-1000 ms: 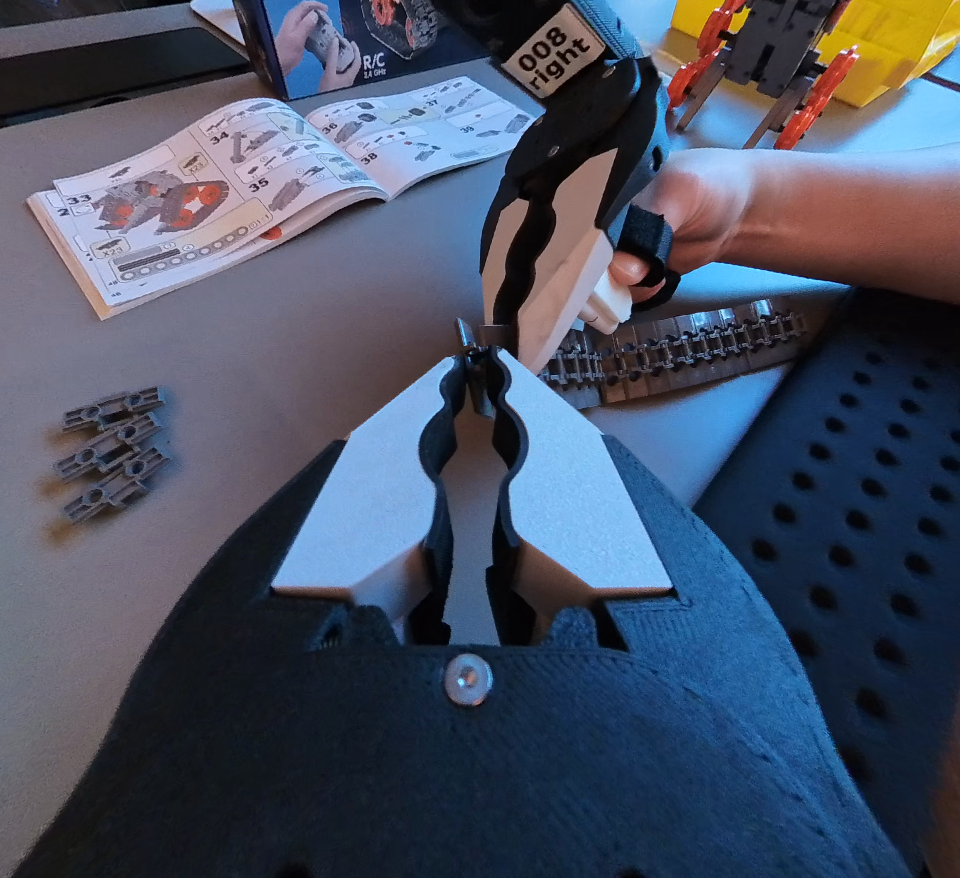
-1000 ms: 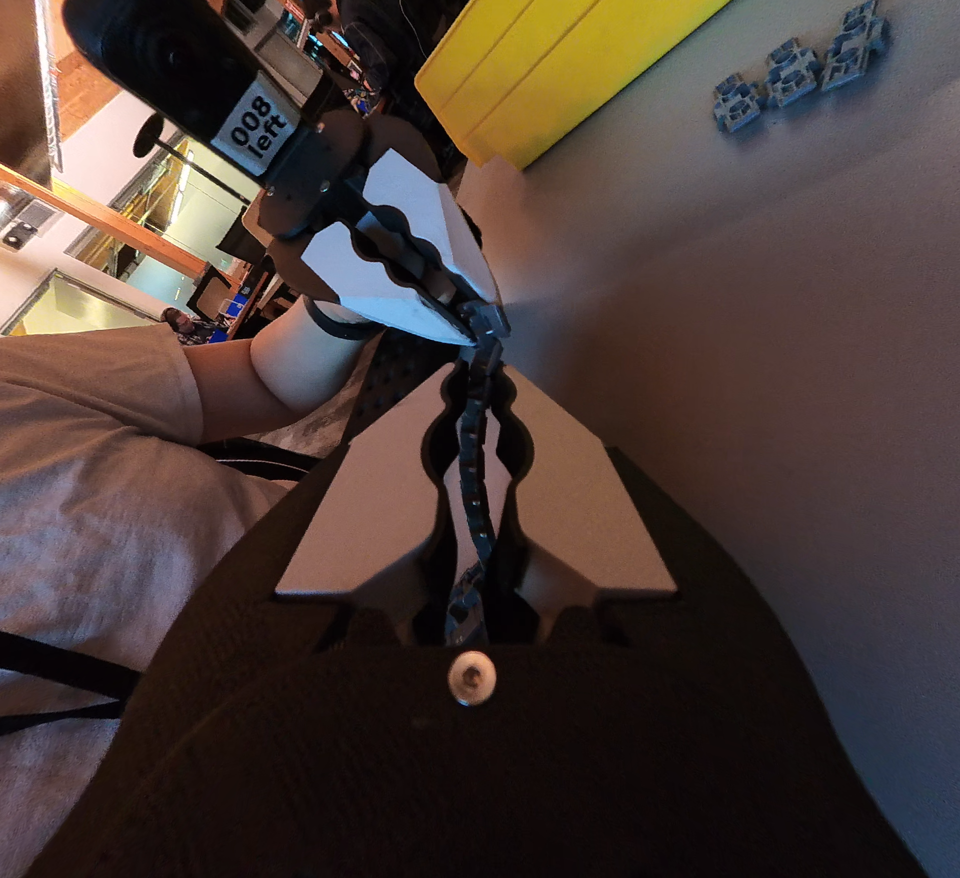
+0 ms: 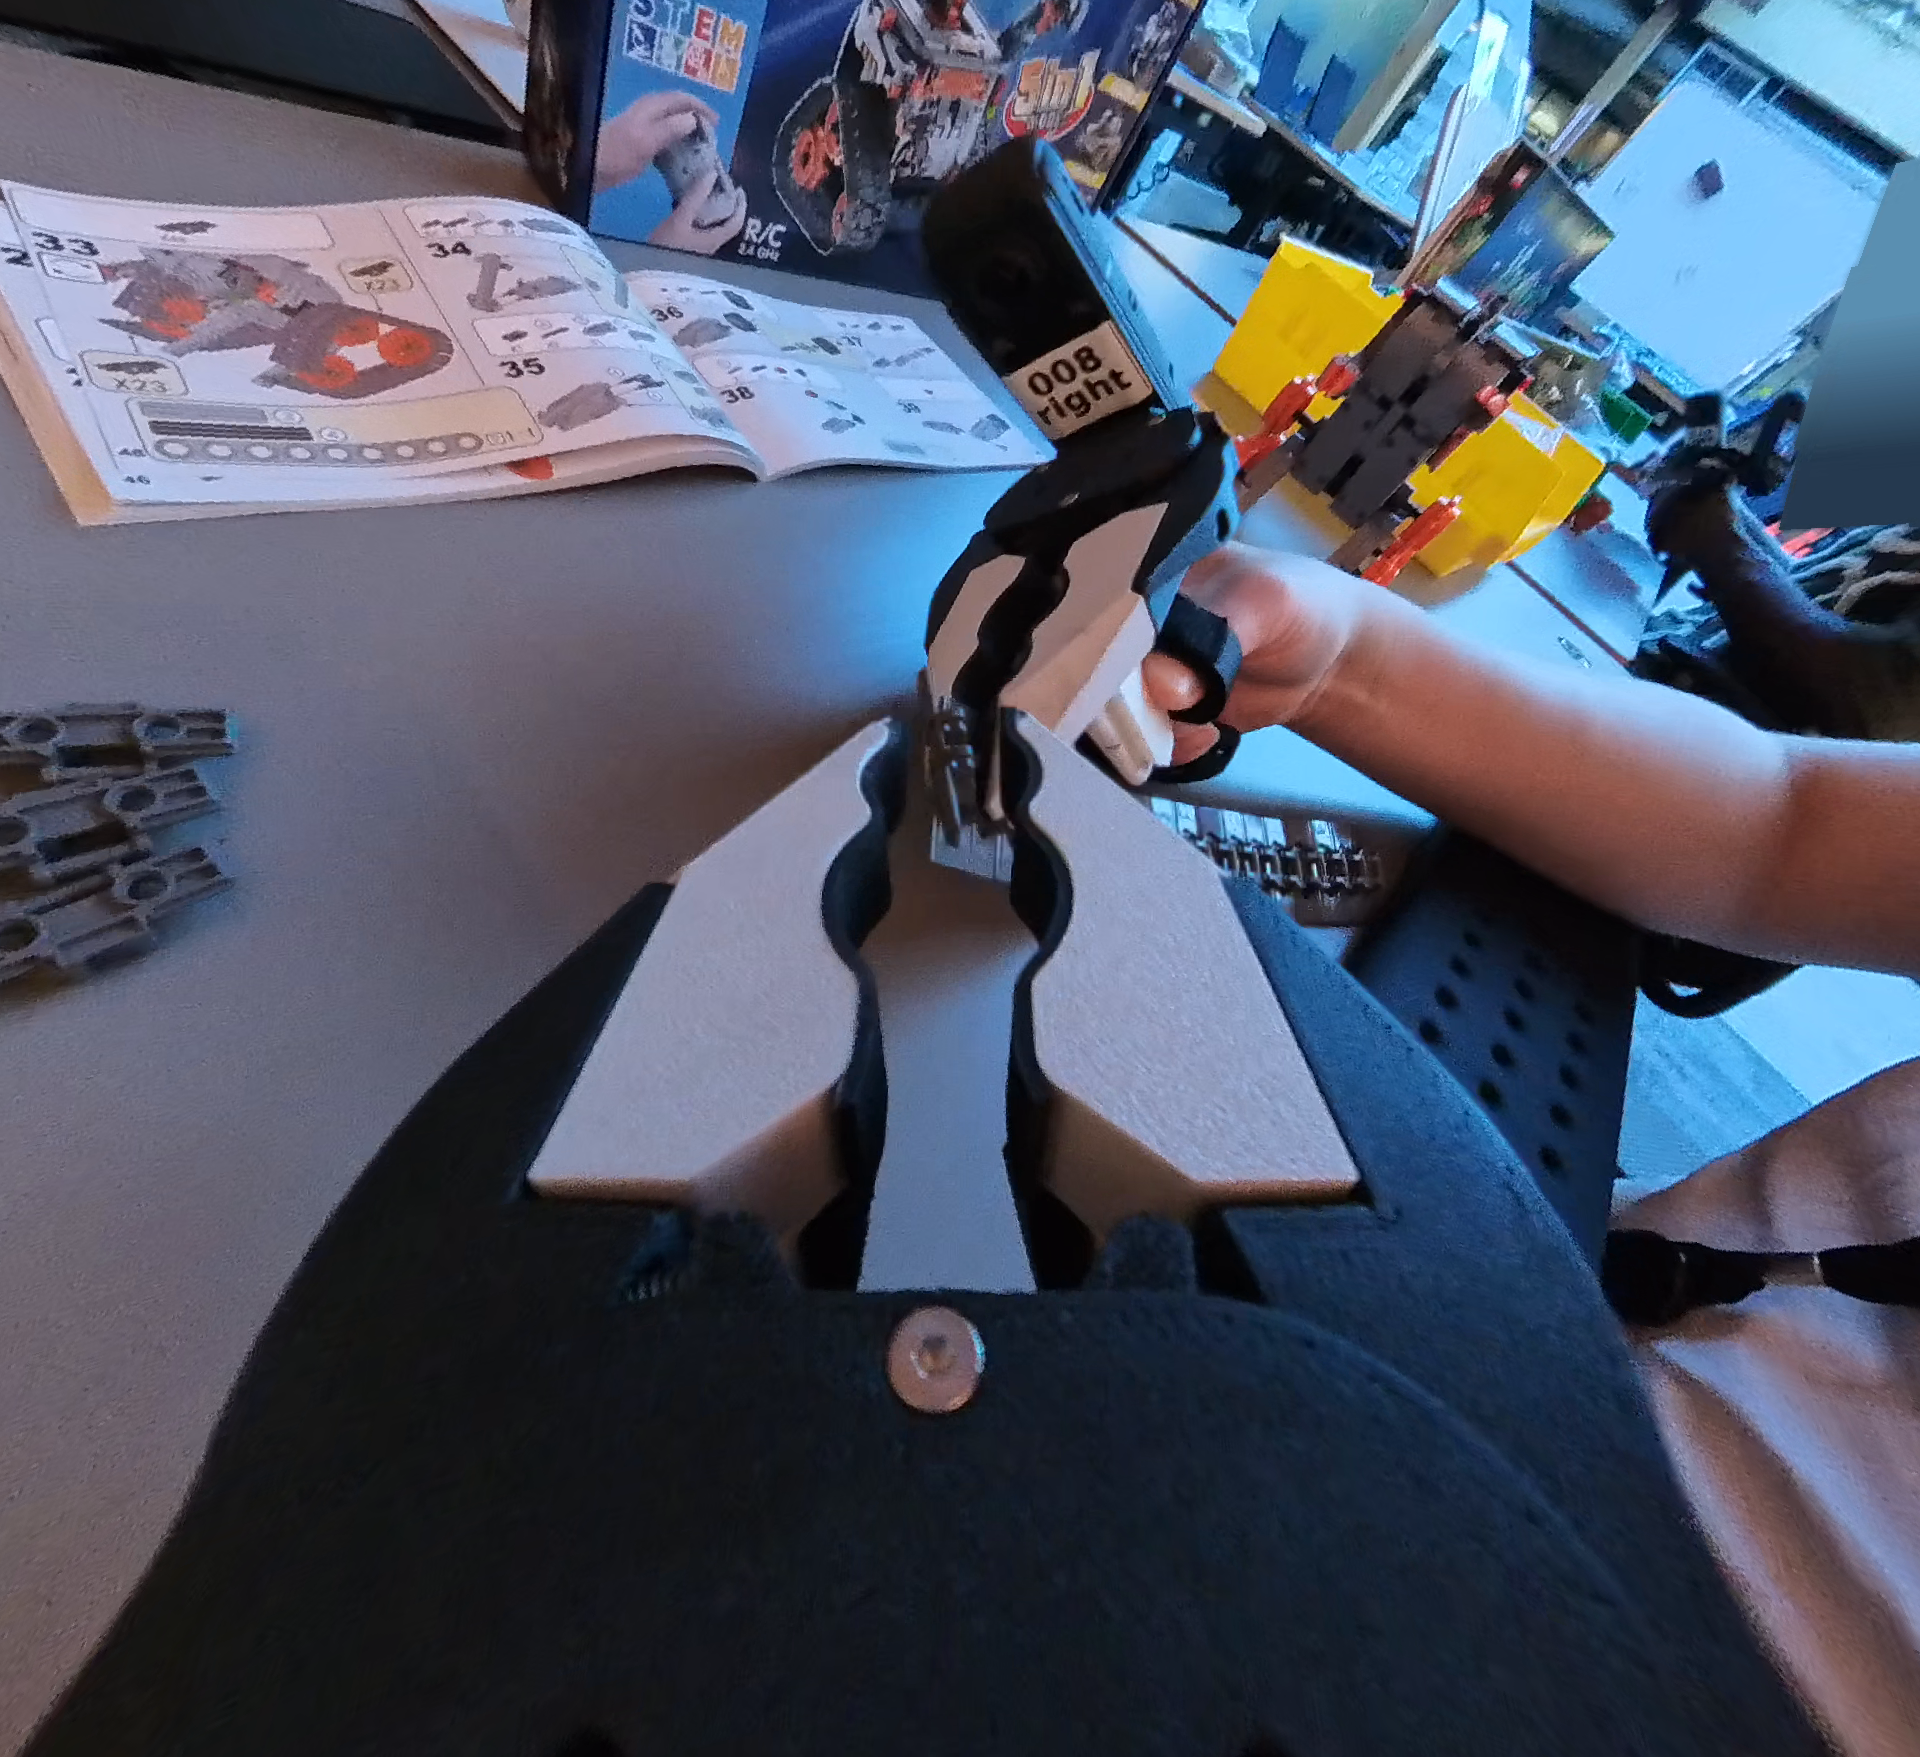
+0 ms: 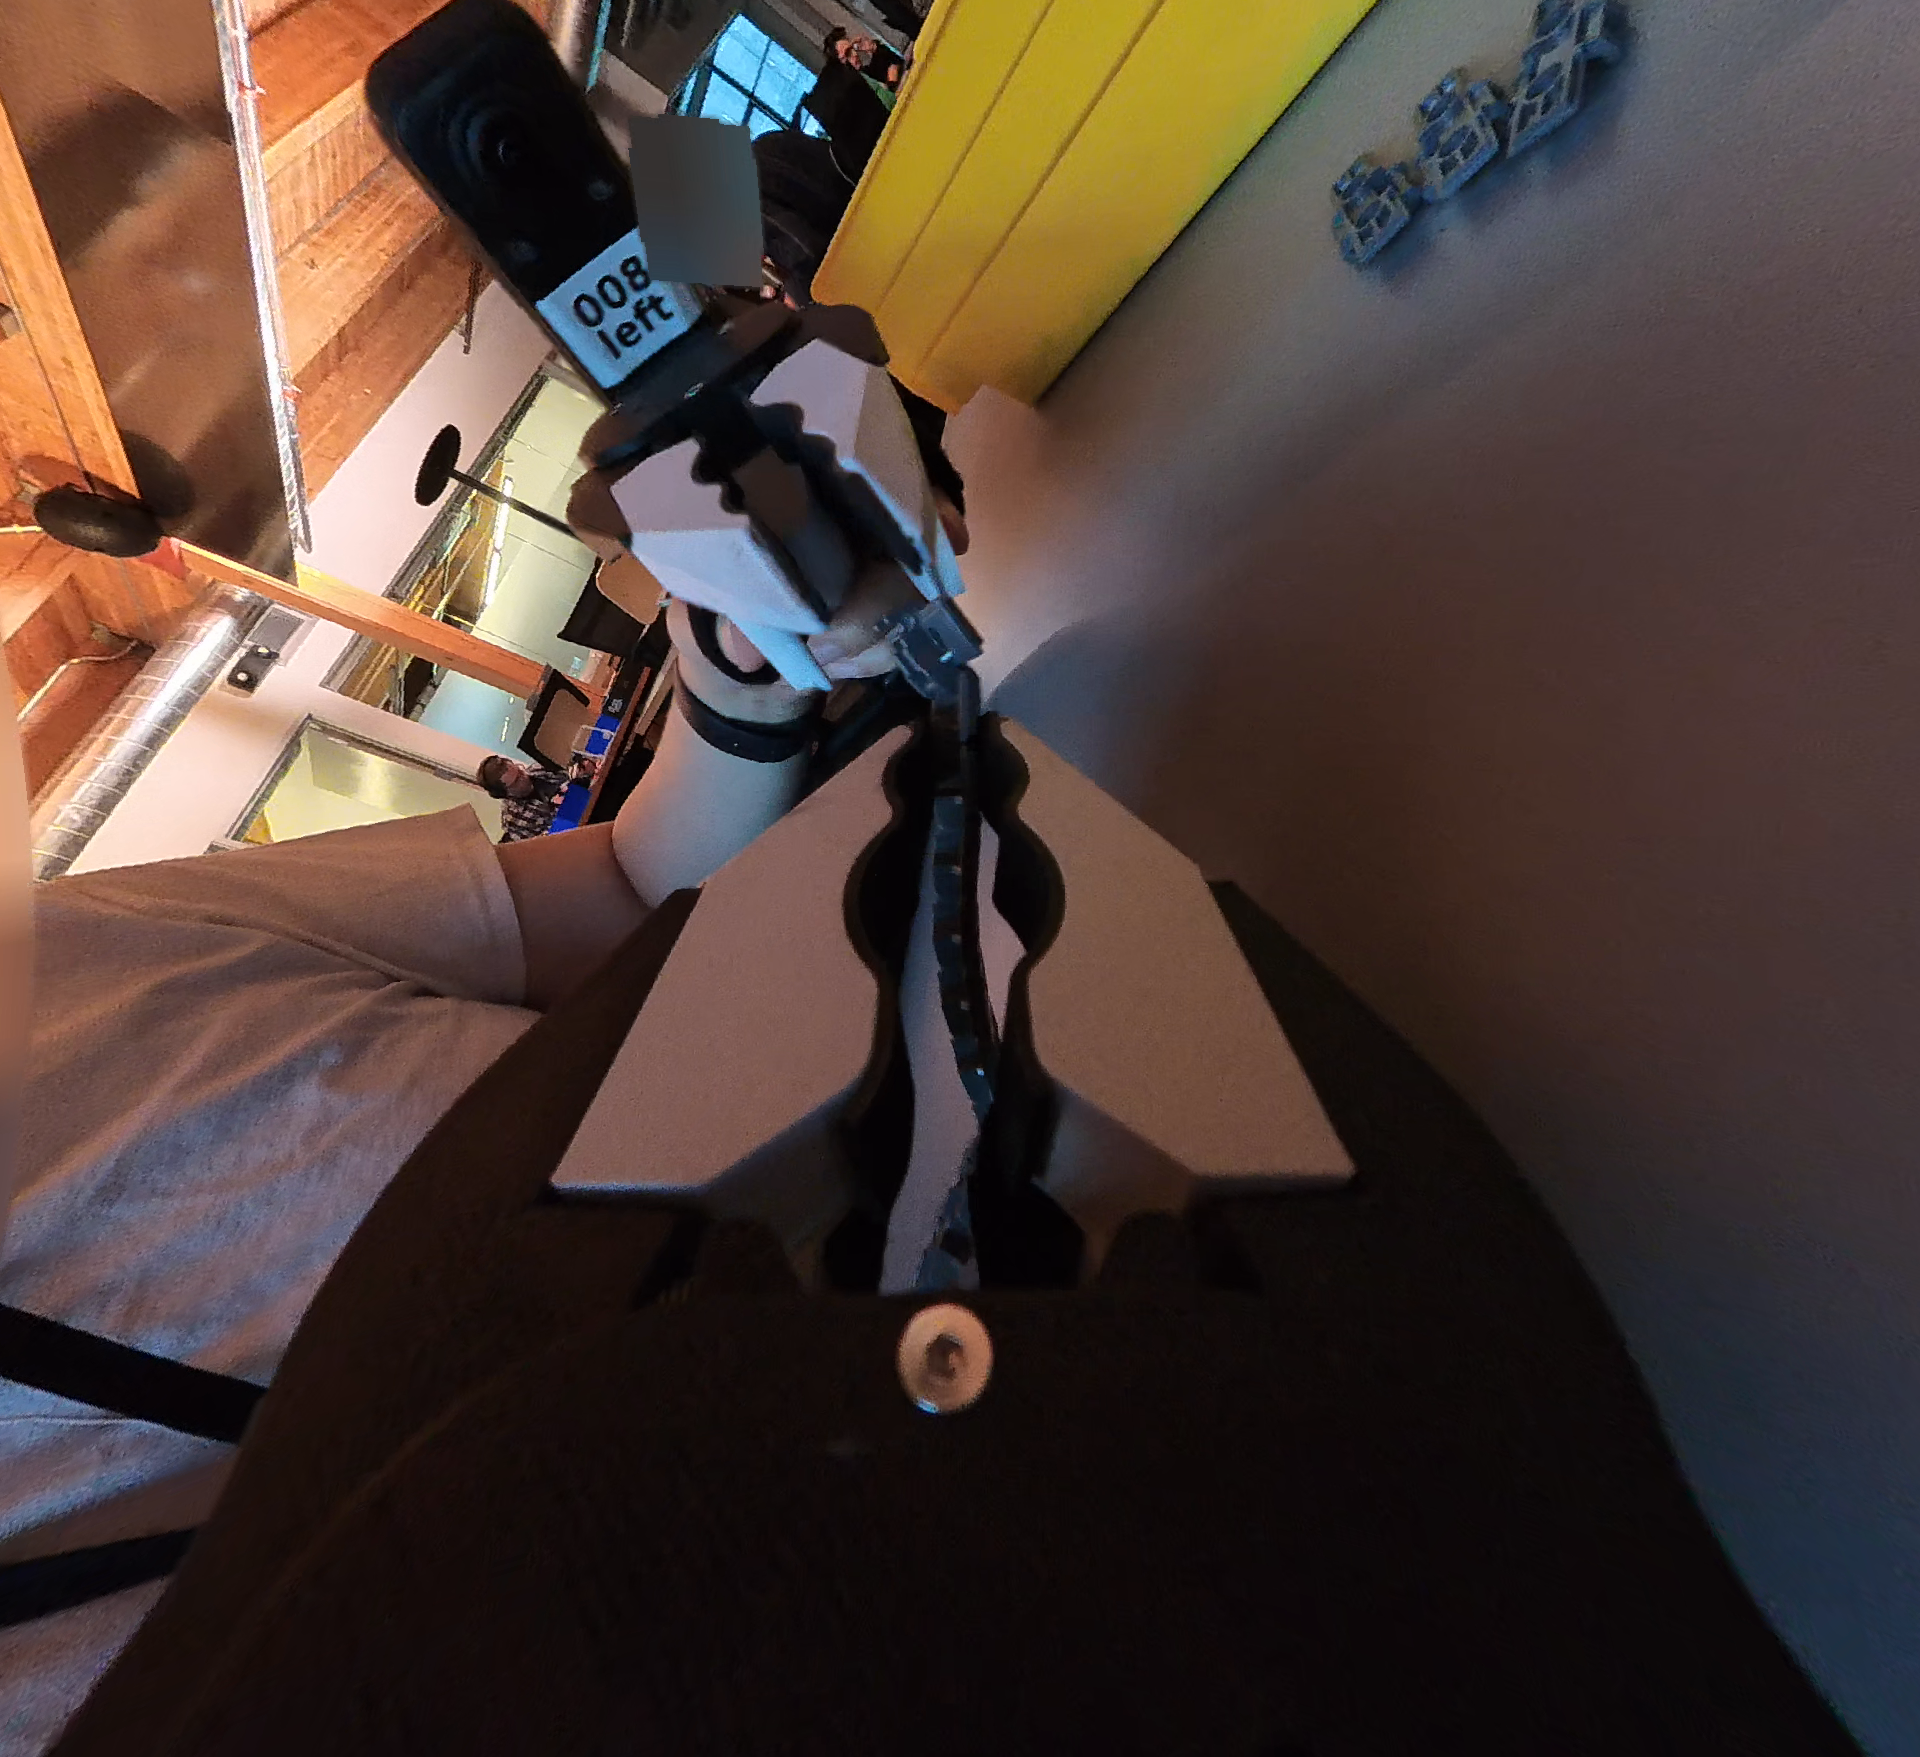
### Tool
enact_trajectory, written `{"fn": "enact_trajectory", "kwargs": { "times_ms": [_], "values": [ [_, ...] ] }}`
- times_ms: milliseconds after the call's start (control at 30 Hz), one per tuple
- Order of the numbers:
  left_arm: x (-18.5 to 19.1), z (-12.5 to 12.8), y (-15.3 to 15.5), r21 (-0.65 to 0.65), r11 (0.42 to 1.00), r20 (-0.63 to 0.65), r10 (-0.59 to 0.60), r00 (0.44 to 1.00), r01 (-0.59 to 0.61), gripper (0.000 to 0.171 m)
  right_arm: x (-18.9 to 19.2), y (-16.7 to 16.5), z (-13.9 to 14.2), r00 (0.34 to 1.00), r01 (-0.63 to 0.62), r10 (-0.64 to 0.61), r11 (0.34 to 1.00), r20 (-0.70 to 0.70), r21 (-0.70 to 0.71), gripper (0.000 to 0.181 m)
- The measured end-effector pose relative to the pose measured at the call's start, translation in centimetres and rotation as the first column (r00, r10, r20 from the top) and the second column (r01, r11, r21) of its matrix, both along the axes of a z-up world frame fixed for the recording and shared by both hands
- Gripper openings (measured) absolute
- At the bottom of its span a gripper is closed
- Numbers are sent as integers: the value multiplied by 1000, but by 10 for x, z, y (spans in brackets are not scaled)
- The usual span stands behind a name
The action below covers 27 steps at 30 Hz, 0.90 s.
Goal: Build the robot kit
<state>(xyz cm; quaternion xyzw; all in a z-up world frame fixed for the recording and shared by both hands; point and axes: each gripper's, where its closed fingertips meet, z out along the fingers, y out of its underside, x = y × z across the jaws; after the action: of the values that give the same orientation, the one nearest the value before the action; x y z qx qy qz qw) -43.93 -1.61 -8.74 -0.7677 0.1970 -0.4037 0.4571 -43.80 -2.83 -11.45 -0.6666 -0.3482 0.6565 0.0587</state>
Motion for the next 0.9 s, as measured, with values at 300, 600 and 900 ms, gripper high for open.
{"fn": "enact_trajectory", "kwargs": {
  "times_ms": [300,600,900],
  "values": [
    [5,-11,-1,-6,1000,-124,-11,992,10,15,-1,-1,-3,1000,-8,8,1000,16,2,7],
    [4,-16,-2,-32,999,-148,-9,989,4,6,-1,-1,-4,1000,-6,6,1000,27,4,7],
    [6,-15,-3,-4,1000,-143,-8,990,7,6,0,-1,0,1000,4,-4,1000,3,30,6]
  ]
}}
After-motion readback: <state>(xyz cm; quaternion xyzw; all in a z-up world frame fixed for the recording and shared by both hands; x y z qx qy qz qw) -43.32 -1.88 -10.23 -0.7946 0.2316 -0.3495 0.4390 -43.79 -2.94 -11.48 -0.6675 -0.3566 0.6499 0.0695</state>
